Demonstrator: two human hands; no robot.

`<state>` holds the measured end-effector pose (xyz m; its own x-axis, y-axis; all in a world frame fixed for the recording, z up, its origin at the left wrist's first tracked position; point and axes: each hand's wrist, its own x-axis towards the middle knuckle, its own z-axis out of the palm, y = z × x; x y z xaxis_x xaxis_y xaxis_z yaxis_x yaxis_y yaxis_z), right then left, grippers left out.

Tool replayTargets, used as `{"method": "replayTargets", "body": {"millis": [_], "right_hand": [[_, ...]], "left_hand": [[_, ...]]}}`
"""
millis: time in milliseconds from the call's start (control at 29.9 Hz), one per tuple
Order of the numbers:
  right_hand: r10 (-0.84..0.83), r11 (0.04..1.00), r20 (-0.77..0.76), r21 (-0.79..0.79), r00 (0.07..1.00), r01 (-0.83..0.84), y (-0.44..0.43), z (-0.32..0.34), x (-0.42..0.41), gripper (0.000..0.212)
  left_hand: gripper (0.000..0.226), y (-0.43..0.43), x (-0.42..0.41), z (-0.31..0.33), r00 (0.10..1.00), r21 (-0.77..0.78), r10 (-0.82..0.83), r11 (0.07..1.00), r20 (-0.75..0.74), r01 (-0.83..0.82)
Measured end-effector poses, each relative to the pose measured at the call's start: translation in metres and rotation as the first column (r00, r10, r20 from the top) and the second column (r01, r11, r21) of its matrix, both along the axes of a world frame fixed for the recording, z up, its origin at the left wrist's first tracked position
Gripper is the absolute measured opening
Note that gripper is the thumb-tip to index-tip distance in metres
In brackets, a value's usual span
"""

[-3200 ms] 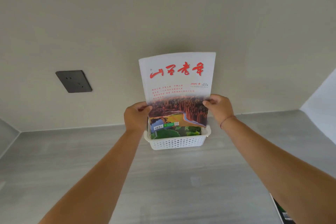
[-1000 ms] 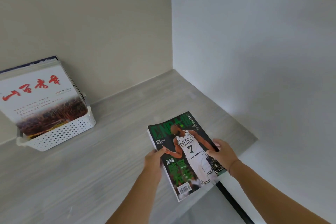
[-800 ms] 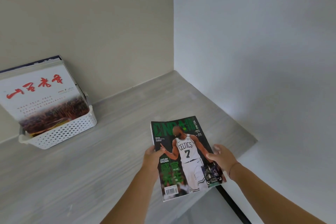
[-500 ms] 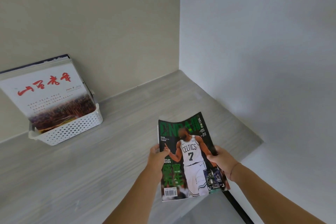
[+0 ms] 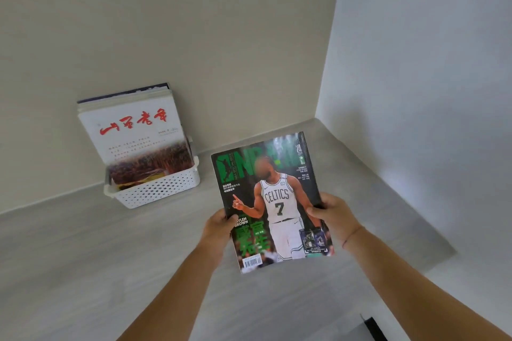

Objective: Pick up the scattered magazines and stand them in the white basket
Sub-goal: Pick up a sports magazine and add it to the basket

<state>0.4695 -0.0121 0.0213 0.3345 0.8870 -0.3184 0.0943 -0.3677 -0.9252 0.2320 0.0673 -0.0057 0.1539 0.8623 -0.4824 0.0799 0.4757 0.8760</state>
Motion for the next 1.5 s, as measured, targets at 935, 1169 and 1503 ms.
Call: {"method": "replayTargets", "body": {"millis": [935, 1169, 1503], "right_hand": [[0.065, 0.951, 0.239, 0.280, 0.969, -0.133, 0.310, 0.068, -0.235, 0.016], [0.057, 0.975, 0.192, 0.202, 0.980, -0.097, 0.315, 0.031, -0.236, 0.015], [0.051, 0.996, 0.266, 0.063, 0.963, -0.070, 0.315, -0.016, -0.220, 0.024]], "left_hand": [[0.021, 0.226, -0.241, 0.055, 0.874, 0.394, 0.484, 0.810, -0.029, -0.435], [0.024, 0.223, -0.248, 0.033, 0.834, 0.421, 0.543, 0.783, -0.104, -0.457], [0.050, 0.224, -0.246, -0.005, 0.872, 0.267, 0.423, 0.895, -0.247, -0.358]]}}
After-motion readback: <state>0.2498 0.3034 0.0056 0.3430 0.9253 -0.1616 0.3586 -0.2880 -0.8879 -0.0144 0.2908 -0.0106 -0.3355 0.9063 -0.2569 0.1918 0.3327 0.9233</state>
